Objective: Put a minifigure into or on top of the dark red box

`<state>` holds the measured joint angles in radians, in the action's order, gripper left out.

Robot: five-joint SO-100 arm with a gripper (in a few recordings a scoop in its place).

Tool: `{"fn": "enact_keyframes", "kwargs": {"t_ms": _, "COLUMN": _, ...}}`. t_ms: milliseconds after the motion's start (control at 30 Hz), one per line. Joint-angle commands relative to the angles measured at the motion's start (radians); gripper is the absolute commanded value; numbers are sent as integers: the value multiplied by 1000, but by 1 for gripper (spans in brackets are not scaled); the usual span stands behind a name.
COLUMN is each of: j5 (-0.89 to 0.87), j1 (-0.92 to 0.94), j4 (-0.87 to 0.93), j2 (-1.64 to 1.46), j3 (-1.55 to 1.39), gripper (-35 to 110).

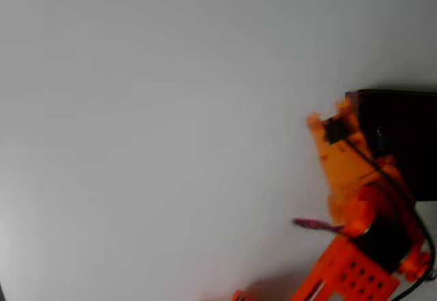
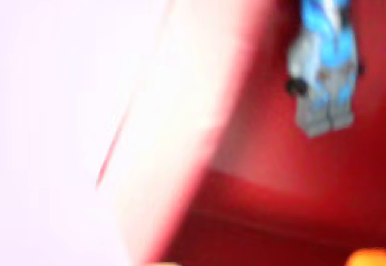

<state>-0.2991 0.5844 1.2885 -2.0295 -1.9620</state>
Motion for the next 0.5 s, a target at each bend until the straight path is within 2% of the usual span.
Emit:
{"fn": "enact_keyframes", "kwargs": {"t_ms": 0, "j5": 112, "j1": -160, "j4": 3, "j2": -489, "j3": -252, "gripper": 10}}
{"fn": "enact_keyframes", "kwargs": {"t_ms": 167, "j5": -15, "j1": -446, "j4": 161, "j2": -1023, "j3": -468, "gripper": 6}}
{"fn": "enact_keyframes", "kwargs": {"t_ms": 300, "j5": -41, "j1": -666, "j4": 161, "j2": -1200, "j3": -584, "gripper": 2}}
{"fn": "enact_keyframes", "kwargs": {"t_ms": 467, "j5": 15, "j1": -853, "j4": 184, "j2": -1325, "j3": -669, "gripper": 0}}
